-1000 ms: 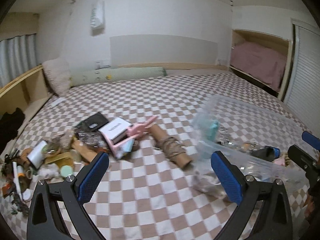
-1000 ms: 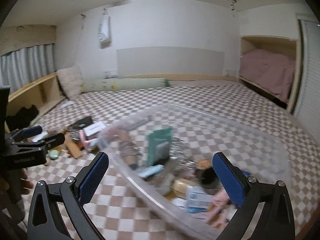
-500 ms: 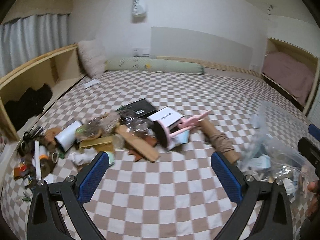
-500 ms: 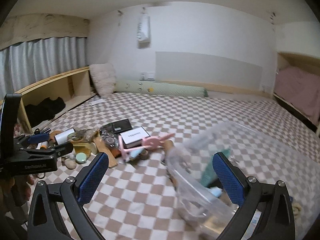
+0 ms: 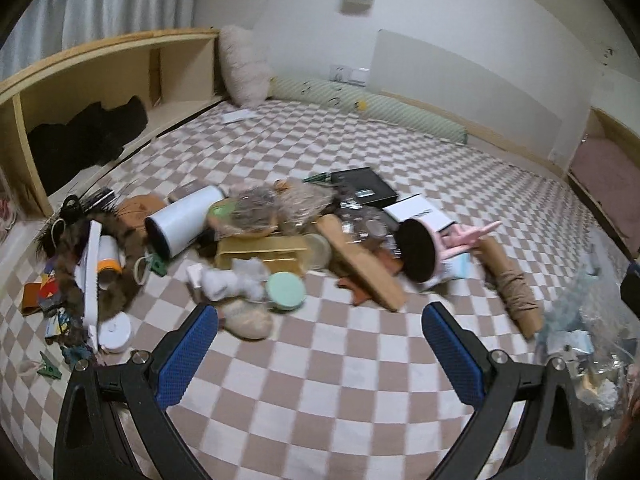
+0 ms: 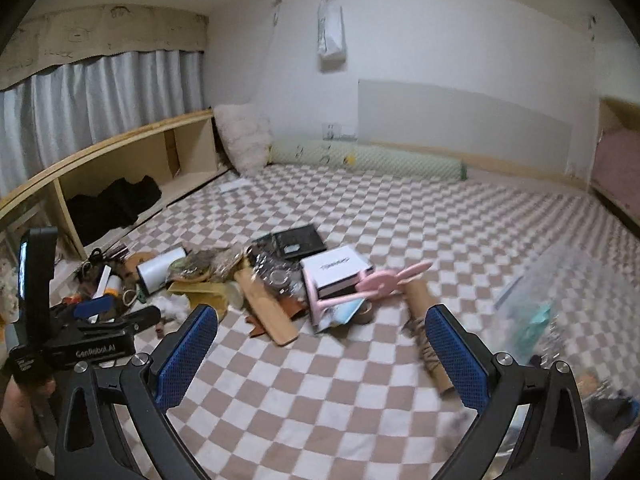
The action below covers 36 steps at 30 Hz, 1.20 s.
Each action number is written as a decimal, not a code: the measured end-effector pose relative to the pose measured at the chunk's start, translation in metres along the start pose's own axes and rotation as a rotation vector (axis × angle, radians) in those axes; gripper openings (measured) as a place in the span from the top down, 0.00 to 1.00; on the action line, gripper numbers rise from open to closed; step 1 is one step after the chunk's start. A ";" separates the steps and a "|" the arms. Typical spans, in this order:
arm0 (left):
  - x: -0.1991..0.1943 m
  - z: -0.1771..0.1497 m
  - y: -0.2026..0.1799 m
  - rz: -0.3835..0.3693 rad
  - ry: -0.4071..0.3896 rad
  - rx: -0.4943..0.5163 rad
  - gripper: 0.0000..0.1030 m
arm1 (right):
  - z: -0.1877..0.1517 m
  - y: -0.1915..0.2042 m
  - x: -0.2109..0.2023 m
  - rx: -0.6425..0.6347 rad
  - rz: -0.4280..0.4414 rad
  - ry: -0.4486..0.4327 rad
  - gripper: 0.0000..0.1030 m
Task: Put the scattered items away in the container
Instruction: 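Withdraw both open tools from the box back toward the cluttered pile, then grasp the pink lip gloss tube with the left tool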
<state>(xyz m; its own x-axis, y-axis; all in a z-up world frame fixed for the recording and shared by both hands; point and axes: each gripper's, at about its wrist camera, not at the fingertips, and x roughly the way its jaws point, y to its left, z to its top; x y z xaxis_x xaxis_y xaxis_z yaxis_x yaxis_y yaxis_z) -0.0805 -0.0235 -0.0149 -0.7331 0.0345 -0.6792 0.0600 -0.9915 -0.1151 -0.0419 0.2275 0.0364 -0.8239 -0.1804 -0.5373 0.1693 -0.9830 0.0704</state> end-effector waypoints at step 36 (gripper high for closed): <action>0.133 -0.022 0.102 0.242 0.197 -0.060 0.46 | -0.076 -0.021 0.099 0.164 0.172 0.426 0.08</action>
